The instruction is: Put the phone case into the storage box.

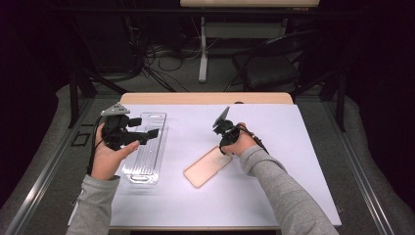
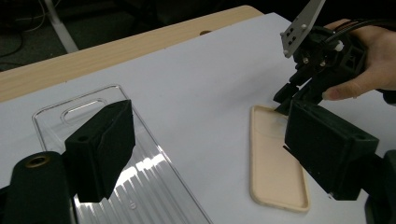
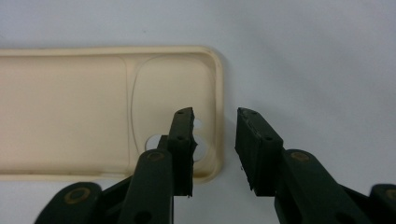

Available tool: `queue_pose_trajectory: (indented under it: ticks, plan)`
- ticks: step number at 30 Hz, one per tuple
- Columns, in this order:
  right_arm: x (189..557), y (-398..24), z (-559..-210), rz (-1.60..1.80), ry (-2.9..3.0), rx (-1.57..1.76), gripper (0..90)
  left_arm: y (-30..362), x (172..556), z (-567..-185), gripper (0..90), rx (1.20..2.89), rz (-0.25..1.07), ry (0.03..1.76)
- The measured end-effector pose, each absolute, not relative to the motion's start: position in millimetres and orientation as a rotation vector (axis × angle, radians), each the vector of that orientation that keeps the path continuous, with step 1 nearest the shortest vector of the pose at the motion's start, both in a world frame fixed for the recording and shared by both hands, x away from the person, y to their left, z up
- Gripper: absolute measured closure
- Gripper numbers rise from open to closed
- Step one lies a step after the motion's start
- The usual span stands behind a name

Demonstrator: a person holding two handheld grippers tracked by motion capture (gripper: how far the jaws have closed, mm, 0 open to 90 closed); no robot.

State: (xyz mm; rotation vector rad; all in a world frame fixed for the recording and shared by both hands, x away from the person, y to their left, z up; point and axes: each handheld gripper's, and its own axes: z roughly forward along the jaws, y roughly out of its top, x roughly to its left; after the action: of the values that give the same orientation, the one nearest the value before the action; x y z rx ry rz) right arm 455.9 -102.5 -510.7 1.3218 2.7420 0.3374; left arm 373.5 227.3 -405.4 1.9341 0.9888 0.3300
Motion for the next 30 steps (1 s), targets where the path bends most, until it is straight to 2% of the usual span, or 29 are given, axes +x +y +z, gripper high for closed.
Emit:
queue_pose_trajectory:
  ticks: [30]
  plan:
    - [457.1, -104.4, -519.6, 0.228, 2.79, 1.29, 81.1, 229.3, 374.8, -407.1, 16.0, 1.927, 0.325, 1.0]
